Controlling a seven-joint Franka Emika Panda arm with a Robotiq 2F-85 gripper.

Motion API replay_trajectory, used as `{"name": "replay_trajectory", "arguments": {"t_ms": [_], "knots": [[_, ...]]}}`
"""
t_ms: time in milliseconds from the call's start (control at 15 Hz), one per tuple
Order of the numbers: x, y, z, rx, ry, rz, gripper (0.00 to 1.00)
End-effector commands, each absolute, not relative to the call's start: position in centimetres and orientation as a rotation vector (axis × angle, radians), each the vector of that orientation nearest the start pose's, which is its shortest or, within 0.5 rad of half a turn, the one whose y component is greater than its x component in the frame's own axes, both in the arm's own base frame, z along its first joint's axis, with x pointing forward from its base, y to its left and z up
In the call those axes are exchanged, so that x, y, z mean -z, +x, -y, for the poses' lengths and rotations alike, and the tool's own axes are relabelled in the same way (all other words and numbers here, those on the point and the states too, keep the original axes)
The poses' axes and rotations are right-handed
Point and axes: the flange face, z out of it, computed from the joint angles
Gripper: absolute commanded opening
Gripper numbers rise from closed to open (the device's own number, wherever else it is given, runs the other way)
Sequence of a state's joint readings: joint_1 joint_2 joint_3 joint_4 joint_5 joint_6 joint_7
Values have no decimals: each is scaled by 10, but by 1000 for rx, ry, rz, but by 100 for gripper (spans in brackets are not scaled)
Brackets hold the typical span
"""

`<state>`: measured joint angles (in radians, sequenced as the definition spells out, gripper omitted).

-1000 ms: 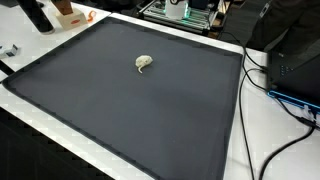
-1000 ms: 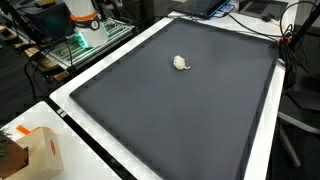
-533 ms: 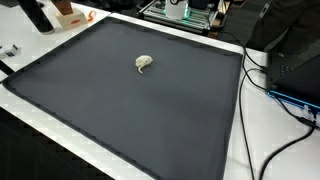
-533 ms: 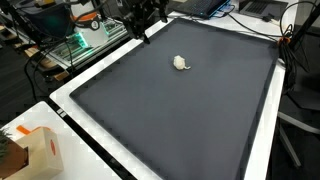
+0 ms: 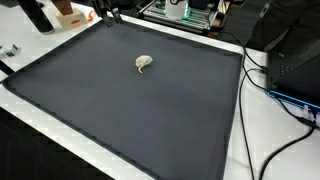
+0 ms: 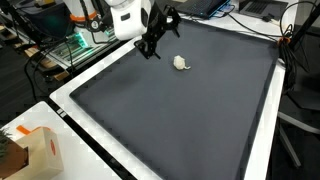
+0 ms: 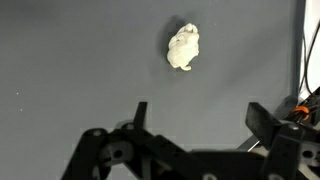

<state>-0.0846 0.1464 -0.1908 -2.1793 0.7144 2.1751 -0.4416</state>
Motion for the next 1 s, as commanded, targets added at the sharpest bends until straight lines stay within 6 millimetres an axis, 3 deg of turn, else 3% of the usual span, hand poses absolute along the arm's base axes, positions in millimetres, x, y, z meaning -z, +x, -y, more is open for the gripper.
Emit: {"name": "replay_trajectory", "arguments": {"t_ms": [0,467,933], "knots": [[-292,534,132,-23,-2480,-488,100],[-244,531,141,-190,-2387,-746,100],[-214,537,139,-339,-2324,-1027,100]]}}
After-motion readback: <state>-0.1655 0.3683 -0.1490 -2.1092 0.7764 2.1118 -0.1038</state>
